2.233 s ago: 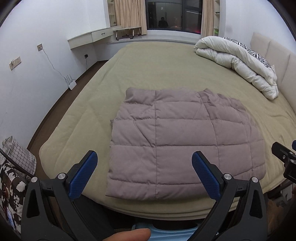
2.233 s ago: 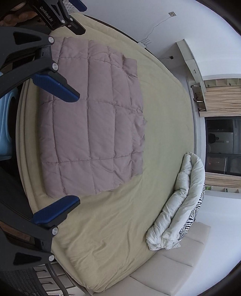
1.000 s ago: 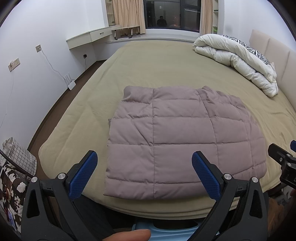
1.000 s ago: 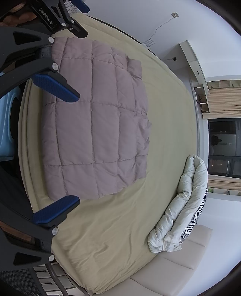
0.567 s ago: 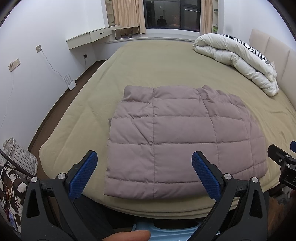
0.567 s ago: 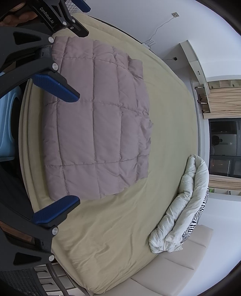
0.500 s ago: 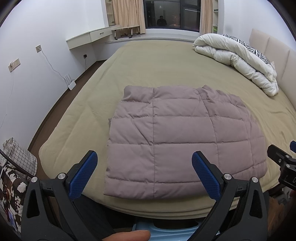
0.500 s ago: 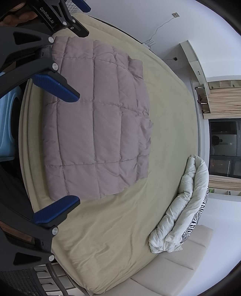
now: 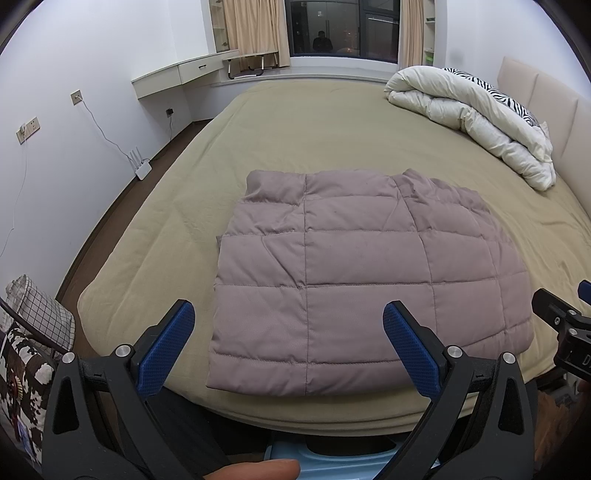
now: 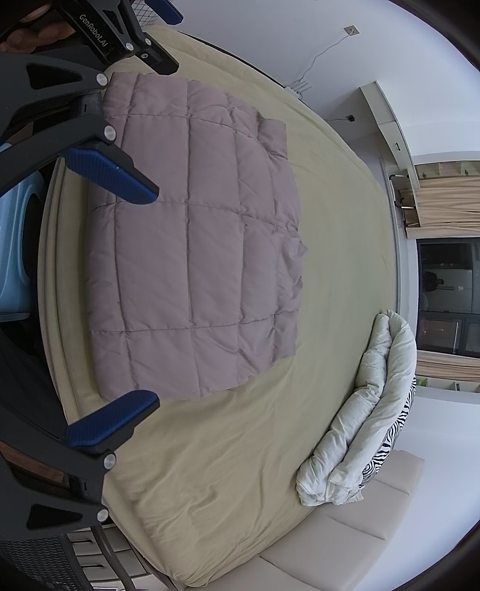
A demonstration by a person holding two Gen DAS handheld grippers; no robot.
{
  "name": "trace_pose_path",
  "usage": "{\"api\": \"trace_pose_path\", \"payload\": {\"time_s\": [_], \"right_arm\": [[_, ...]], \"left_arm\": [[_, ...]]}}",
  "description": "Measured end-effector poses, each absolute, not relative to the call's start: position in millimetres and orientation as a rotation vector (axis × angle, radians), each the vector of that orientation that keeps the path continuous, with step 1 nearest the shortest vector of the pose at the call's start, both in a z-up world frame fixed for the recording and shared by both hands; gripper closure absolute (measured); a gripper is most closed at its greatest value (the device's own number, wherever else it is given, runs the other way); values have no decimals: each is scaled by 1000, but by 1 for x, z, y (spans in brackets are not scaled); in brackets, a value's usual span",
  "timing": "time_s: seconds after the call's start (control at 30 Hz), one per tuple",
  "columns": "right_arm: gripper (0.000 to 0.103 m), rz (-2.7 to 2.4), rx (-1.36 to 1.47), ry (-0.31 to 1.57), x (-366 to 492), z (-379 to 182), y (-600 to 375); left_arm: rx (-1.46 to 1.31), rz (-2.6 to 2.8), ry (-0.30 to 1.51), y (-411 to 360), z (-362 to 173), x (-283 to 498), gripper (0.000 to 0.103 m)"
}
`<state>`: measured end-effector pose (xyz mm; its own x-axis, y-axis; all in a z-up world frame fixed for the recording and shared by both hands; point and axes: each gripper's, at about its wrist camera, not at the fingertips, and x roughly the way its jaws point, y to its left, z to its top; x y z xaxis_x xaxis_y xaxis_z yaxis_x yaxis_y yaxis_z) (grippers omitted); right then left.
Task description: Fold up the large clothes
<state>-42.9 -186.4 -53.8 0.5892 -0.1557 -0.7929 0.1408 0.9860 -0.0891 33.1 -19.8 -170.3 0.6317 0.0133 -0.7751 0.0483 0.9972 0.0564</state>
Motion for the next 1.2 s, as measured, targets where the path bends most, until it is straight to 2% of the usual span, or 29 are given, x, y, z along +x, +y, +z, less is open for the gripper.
{"api": "trace_pose_path", "payload": {"time_s": [1.2], "right_arm": [[0,-165,-25,934,-40,-59,-191]], "left_arm": [[85,-41,876,-18,-172,36,0]]}}
